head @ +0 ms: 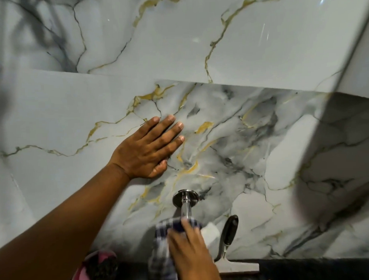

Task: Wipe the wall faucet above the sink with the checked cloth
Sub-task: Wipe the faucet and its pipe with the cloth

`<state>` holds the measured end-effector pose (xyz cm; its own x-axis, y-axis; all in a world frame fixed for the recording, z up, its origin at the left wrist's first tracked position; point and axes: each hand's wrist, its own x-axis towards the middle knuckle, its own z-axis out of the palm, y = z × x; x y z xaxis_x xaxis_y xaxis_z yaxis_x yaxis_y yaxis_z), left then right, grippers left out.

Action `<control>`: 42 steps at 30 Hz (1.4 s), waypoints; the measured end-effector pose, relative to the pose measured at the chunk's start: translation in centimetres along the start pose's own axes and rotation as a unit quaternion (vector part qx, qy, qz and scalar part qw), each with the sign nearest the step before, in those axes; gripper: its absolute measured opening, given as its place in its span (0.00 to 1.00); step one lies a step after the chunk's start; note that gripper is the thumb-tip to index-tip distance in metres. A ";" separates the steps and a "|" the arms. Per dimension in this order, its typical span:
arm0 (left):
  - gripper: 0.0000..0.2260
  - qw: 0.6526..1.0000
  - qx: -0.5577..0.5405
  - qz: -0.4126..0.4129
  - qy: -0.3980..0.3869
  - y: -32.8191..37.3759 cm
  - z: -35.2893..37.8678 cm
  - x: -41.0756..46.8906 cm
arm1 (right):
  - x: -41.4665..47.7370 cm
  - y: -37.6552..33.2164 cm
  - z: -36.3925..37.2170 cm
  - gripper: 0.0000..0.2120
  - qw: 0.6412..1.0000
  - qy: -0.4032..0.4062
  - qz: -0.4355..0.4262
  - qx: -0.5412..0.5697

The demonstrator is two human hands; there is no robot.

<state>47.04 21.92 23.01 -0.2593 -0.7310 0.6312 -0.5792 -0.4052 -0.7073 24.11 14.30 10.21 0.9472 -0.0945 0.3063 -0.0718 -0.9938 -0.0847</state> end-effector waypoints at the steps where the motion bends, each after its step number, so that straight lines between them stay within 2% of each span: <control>1: 0.28 1.000 -0.001 0.000 -0.003 0.0 0.0 0.0 | -1.2 0.1 1.0 0.26 0.999 0.003 -0.037 -0.022; 4: 0.28 1.000 0.003 0.002 -0.002 -0.3 -0.1 0.1 | -0.2 1.1 0.7 0.19 0.994 0.048 -0.101 -0.001; 5: 0.28 1.000 0.005 0.003 0.000 -0.4 0.0 0.1 | 1.3 1.3 -0.4 0.17 0.993 0.055 -0.094 0.048; 6: 0.28 1.000 0.007 0.001 0.001 -0.4 0.0 0.1 | 3.2 1.4 -1.6 0.21 0.989 0.046 -0.067 0.122; 8: 0.29 1.000 0.007 -0.003 -0.005 -0.3 0.0 0.1 | 5.3 1.8 -3.0 0.24 0.984 0.014 -0.012 0.176; 10: 0.29 1.000 0.011 -0.002 -0.002 -0.3 0.0 0.2 | 4.8 1.6 -2.6 0.23 0.986 -0.015 -0.013 0.165; 12: 0.29 1.000 0.011 -0.002 0.003 -0.1 0.1 0.1 | 1.4 0.9 -0.2 0.16 0.992 -0.016 -0.032 0.122; 14: 0.28 1.000 0.007 -0.002 -0.001 0.0 0.1 0.1 | -1.0 0.0 0.1 0.25 0.991 -0.021 -0.018 0.133; 15: 0.28 1.000 0.009 -0.002 0.000 -0.1 0.0 0.1 | -1.1 0.3 0.5 0.23 0.994 0.029 -0.030 0.105; 16: 0.28 1.000 0.011 -0.001 0.001 -0.2 0.1 0.1 | -0.4 0.7 0.7 0.17 0.992 0.054 -0.034 0.110; 17: 0.28 1.000 0.010 0.001 0.004 -0.2 0.1 0.2 | 0.7 0.9 0.1 0.18 0.989 0.071 -0.029 0.127; 18: 0.28 1.000 0.010 0.002 0.006 -0.3 0.1 0.1 | 2.4 1.3 -0.7 0.24 0.976 0.077 -0.032 0.200; 19: 0.28 1.000 0.010 0.001 0.009 -0.2 0.0 0.1 | 3.6 1.6 -1.4 0.26 0.968 0.046 -0.018 0.248; 21: 0.28 1.000 0.009 0.001 0.015 -0.2 0.1 -0.1 | 5.2 2.2 -2.3 0.25 0.974 0.020 -0.006 0.225; 23: 0.28 1.000 0.005 0.005 0.015 -0.1 0.3 -0.2 | 3.7 2.5 -1.2 0.27 0.975 0.028 -0.018 0.221; 24: 0.28 1.000 0.004 0.005 0.016 -0.1 0.5 -0.2 | 2.7 1.8 -0.5 0.25 0.974 0.039 -0.007 0.223; 25: 0.28 1.000 0.003 0.003 0.012 0.0 0.6 -0.4 | 2.4 -0.3 0.1 0.19 0.970 0.062 0.042 0.232; 26: 0.28 1.000 -0.003 0.000 0.007 0.1 0.7 -0.5 | 1.9 -1.0 1.4 0.19 0.949 0.149 0.108 0.256; 27: 0.28 1.000 -0.012 -0.001 0.003 0.0 0.5 -0.5 | 0.7 -0.1 0.6 0.24 0.909 0.224 0.184 0.300; 28: 0.28 1.000 -0.025 -0.007 -0.005 0.0 0.3 -0.5 | 0.7 -0.8 0.1 0.26 0.870 0.257 0.219 0.359; 30: 0.28 0.997 -0.048 -0.045 -0.039 0.4 -0.3 -0.4 | -0.5 -0.7 -0.6 0.23 0.881 0.121 0.159 0.429; 31: 0.28 0.993 -0.067 -0.079 -0.063 1.3 -1.1 -0.1 | -2.6 0.0 -2.8 0.26 0.830 0.088 0.214 0.507; 32: 0.28 0.982 -0.098 -0.126 -0.097 2.6 -2.1 0.2 | -4.3 1.0 -4.0 0.33 0.893 0.158 0.290 0.304; 33: 0.27 0.963 -0.148 -0.183 -0.133 4.4 -3.5 0.7 | -5.8 1.4 -5.2 0.36 0.892 0.046 0.261 0.365; 34: 0.23 0.929 -0.223 -0.250 -0.156 6.7 -5.2 1.1 | -8.0 1.4 -5.6 0.33 0.843 0.110 0.298 0.433; 35: 0.19 0.874 -0.322 -0.328 -0.158 8.9 -6.8 1.2 | -8.2 1.7 -6.6 0.25 0.853 0.055 0.282 0.437; 36: 0.16 0.783 -0.446 -0.410 -0.143 11.3 -8.5 1.4 | -9.3 3.3 -7.4 0.13 0.899 0.020 0.265 0.349; 37: 0.16 0.648 -0.570 -0.489 -0.125 13.9 -10.2 1.5 | -10.3 4.4 -8.0 0.11 0.852 0.022 0.329 0.407; 38: 0.20 0.471 -0.678 -0.550 -0.129 16.6 -11.8 1.4 | -10.8 5.4 -8.2 0.14 0.766 -0.019 0.357 0.534; 39: 0.27 0.275 -0.760 -0.572 -0.138 19.4 -13.4 1.3 | -12.4 6.2 -8.8 0.16 0.727 -0.032 0.396 0.560; 40: 0.33 0.101 -0.809 -0.563 -0.137 22.0 -14.7 1.1 | -13.9 7.3 -8.8 0.16 0.718 -0.032 0.404 0.566; 41: 0.37 -0.036 -0.831 -0.539 -0.131 24.7 -16.1 1.3 | -15.5 8.3 -8.6 0.16 0.701 -0.026 0.426 0.571; 42: 0.40 -0.122 -0.840 -0.513 -0.132 27.1 -17.4 1.9 | -16.9 8.7 -9.1 0.15 0.683 -0.028 0.444 0.579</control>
<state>17.41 19.05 10.56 0.3249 -0.9169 -0.2319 0.7800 0.1211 0.6140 4.67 6.75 12.98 0.7037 -0.5955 -0.3875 -0.3617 0.1692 -0.9168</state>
